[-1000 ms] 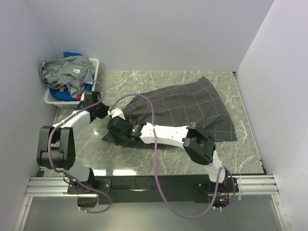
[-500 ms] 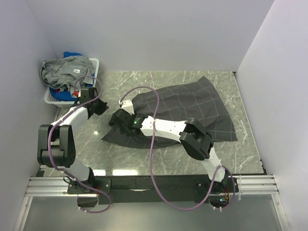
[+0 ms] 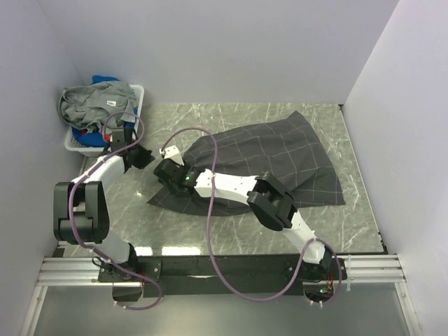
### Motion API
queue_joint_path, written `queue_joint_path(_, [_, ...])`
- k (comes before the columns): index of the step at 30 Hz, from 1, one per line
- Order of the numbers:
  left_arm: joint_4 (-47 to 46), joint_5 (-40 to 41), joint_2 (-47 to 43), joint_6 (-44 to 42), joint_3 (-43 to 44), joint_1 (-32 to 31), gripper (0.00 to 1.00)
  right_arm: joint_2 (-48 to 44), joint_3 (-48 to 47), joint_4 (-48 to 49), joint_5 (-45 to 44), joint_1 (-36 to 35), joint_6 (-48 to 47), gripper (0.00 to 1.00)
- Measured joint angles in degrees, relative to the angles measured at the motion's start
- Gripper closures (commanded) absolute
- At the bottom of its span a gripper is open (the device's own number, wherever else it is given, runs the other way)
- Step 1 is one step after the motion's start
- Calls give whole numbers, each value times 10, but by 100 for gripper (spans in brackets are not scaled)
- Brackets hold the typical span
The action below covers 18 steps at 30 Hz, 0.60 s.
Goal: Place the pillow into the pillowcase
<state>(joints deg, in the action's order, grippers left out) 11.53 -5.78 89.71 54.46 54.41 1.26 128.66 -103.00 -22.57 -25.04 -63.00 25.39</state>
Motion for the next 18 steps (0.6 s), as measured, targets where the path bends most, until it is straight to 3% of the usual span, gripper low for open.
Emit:
queue_joint_path(3, [1, -3, -3, 0, 0, 2, 98, 21, -11, -6, -5, 0, -12, 71])
queue_joint_path(4, [1, -4, -4, 0, 0, 2, 97, 25, -11, -10, -7, 0, -16, 88])
queue_joint_path(6, [1, -6, -7, 0, 0, 2, 96, 28, -11, -20, -13, 0, -22, 99])
queue_joint_path(9, [0, -7, -9, 0, 0, 2, 85, 14, 2, -25, -19, -1, -19, 100])
queue_joint_path(10, [-1, -7, -9, 1, 0, 2, 73, -2, 25, -24, -17, -3, -17, 100])
queue_joint_path(13, [-10, -9, -17, 4, -12, 2, 54, -87, 129, -30, 2, -16, -7, 100])
queue_joint_path(18, [-29, -10, -56, 23, -68, 0, 47, -277, 312, -35, 56, -80, 23, 100])
